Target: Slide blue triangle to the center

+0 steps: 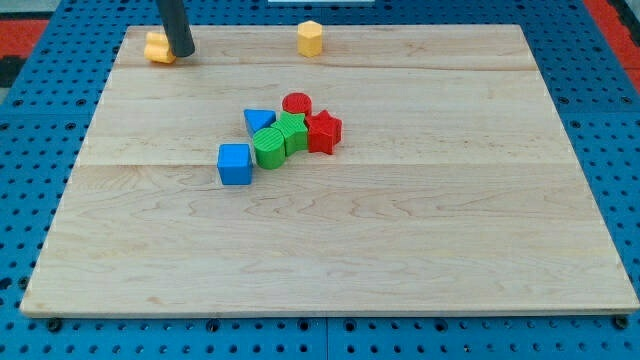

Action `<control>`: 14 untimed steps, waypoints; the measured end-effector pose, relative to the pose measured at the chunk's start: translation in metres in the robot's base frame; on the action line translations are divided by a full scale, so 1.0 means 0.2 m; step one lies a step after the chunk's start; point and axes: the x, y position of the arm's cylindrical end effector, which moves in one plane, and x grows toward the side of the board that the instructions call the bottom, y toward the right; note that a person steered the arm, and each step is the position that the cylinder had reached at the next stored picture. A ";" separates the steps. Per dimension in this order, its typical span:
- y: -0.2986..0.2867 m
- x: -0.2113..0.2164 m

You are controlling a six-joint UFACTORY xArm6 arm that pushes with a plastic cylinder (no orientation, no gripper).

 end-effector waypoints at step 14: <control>0.99 0.89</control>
